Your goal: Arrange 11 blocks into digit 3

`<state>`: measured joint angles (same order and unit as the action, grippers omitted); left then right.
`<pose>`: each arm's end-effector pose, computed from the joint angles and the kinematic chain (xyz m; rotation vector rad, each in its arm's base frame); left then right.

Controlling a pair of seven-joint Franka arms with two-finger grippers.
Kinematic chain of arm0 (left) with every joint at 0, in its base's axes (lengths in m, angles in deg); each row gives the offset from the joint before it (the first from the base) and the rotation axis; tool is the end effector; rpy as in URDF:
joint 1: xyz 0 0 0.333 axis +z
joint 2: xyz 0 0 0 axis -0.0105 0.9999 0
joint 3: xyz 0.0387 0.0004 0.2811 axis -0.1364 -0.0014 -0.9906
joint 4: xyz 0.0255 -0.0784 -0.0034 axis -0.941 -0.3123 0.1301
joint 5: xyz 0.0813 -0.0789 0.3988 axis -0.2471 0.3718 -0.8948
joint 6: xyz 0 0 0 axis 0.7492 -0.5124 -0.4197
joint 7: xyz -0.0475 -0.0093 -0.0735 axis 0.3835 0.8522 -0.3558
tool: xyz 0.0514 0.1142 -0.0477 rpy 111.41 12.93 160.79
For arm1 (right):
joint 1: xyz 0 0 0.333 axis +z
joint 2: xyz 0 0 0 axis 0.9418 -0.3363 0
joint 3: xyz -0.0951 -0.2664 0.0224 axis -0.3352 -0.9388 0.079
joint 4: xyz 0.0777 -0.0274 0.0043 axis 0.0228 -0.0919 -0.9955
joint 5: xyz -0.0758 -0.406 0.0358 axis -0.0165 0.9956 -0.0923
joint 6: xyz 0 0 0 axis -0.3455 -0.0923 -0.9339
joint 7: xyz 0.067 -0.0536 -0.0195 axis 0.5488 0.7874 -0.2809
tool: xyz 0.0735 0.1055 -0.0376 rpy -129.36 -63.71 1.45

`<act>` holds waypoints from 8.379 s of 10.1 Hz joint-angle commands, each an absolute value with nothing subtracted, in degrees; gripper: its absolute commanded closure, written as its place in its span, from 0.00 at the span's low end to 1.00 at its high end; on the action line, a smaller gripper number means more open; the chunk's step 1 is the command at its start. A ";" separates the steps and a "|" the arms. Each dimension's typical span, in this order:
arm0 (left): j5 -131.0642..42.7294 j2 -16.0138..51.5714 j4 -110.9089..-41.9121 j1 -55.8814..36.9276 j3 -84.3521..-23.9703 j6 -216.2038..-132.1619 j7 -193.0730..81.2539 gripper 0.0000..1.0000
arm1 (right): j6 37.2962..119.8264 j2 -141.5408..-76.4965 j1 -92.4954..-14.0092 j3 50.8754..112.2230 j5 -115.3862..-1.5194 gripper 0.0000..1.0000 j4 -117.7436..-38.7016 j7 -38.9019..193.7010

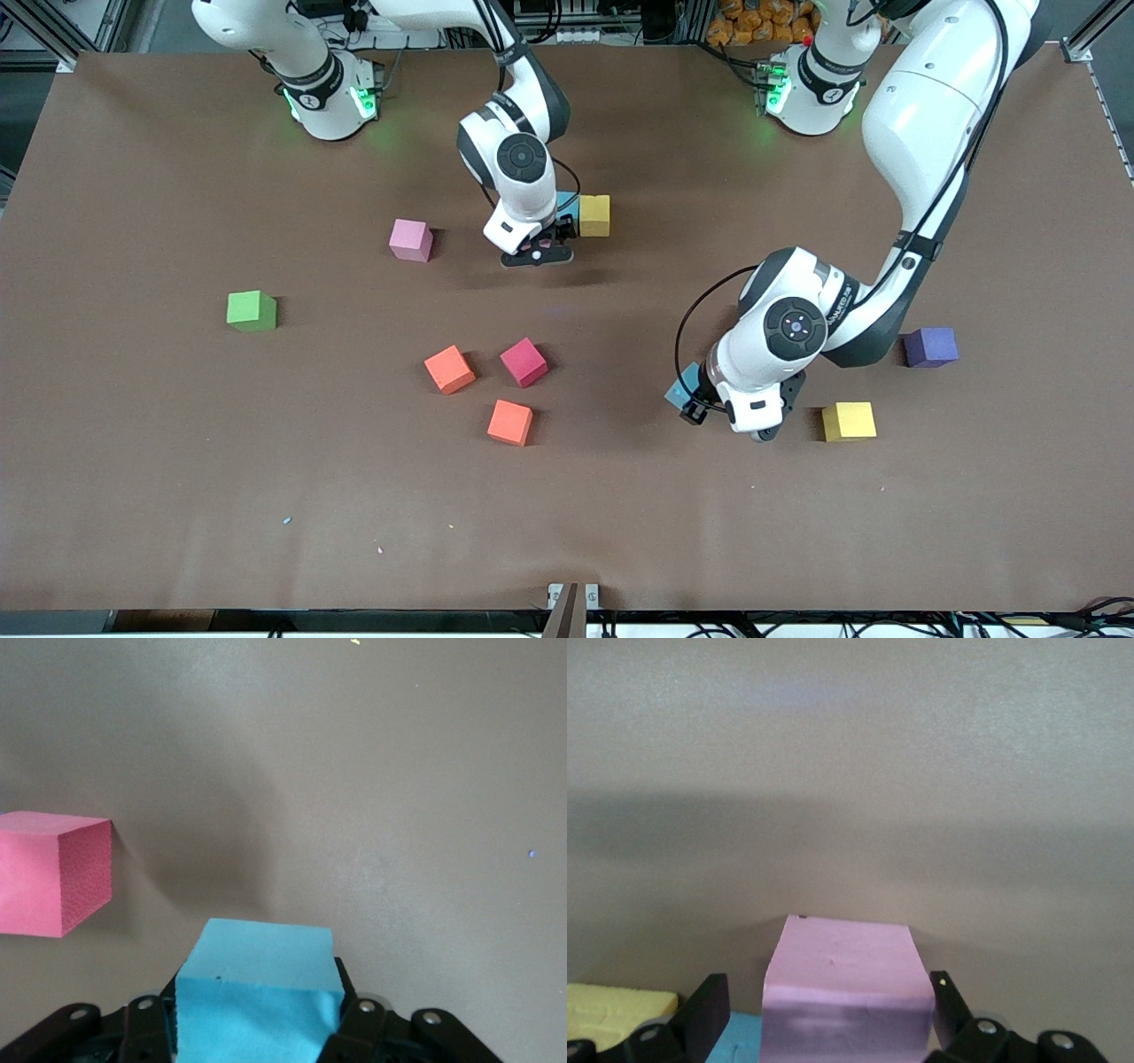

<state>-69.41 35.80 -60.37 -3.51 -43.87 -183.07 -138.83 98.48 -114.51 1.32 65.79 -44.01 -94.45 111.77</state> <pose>0.6500 -0.3211 0.2154 2.6713 1.4286 -0.0739 0.3740 0.4568 0.1344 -3.1306 -0.1675 0.1980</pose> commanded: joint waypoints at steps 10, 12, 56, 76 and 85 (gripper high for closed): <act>-68.28 34.52 -61.34 -3.77 -43.13 -182.35 -146.58 0.73 | 85.90 -113.41 -6.33 57.82 -31.99 0.00 -80.90 106.21; -68.36 34.52 -61.42 -3.94 -43.13 -182.35 -147.89 0.73 | 90.62 -114.81 -9.43 57.91 -32.15 0.00 -81.33 99.33; -68.45 30.30 -65.65 -6.75 -38.30 -172.94 -191.75 0.74 | 85.11 -120.89 -23.17 69.42 -43.49 1.00 -73.77 84.43; -74.52 30.83 -75.66 -3.85 -35.31 -189.38 -187.09 0.76 | 98.11 -115.09 -2.08 64.17 -41.56 1.00 -89.67 109.77; -74.52 31.71 -75.93 -5.79 -35.22 -189.65 -188.50 0.76 | 103.04 -115.44 1.37 62.04 -41.47 1.00 -93.37 109.68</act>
